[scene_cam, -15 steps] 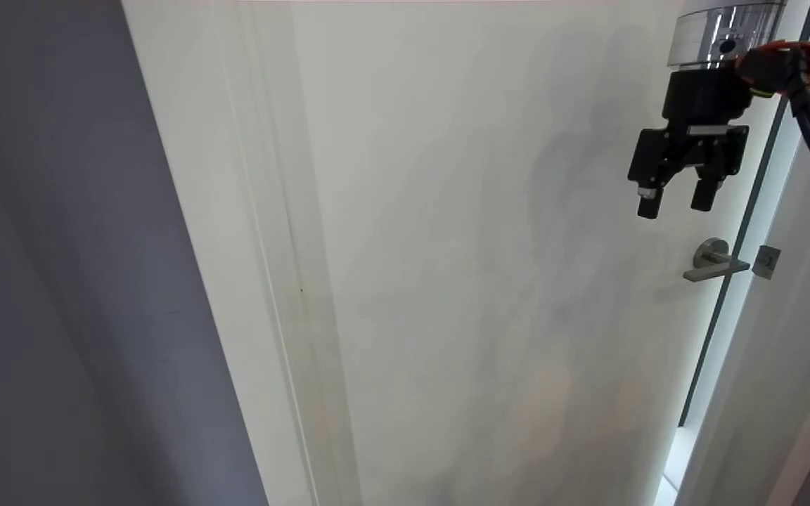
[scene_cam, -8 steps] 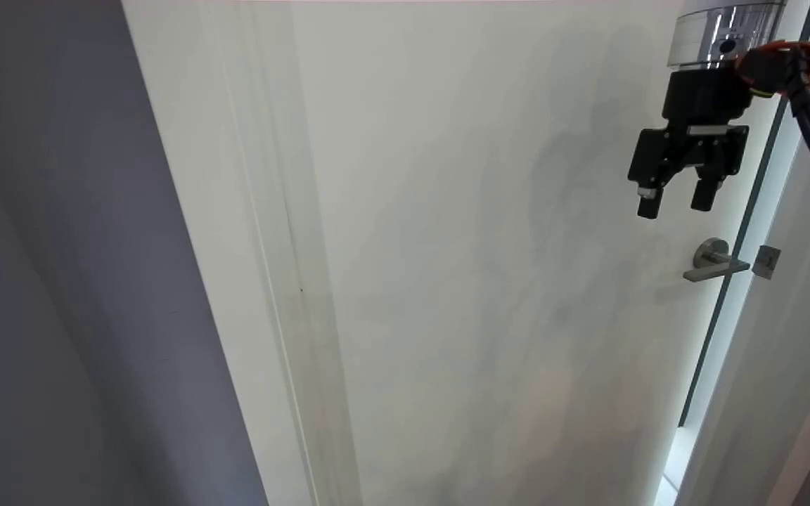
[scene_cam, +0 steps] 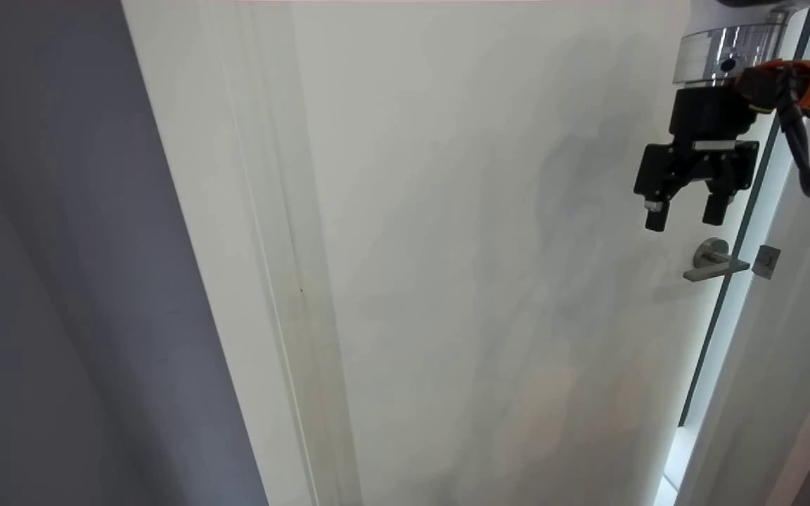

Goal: Open the door

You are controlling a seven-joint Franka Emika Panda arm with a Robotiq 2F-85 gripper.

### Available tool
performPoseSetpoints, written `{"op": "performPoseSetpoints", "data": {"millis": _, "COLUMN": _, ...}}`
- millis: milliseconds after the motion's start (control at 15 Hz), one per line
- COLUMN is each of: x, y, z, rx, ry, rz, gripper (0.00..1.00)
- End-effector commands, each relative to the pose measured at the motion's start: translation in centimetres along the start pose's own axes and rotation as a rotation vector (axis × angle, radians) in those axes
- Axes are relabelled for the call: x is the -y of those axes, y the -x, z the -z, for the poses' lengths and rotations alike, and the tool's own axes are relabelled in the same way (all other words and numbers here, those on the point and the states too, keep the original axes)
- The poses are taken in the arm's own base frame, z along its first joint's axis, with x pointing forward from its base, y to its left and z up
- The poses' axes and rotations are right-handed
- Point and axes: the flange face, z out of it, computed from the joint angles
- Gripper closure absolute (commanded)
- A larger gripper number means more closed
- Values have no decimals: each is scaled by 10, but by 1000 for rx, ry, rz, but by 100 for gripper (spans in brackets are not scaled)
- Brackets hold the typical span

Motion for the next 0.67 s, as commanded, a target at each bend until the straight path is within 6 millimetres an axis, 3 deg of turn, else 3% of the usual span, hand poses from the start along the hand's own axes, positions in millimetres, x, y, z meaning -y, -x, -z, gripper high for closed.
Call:
{"op": "performPoseSetpoints", "data": {"millis": 0, "x": -28, "y": -7, "z": -32, "rx": 46, "ry": -16, "rz": -154, "gripper": 0}}
{"op": "performPoseSetpoints", "data": {"millis": 600, "x": -81, "y": -3, "z": -74, "rx": -120, "ry": -29, "rz": -527, "gripper": 0}}
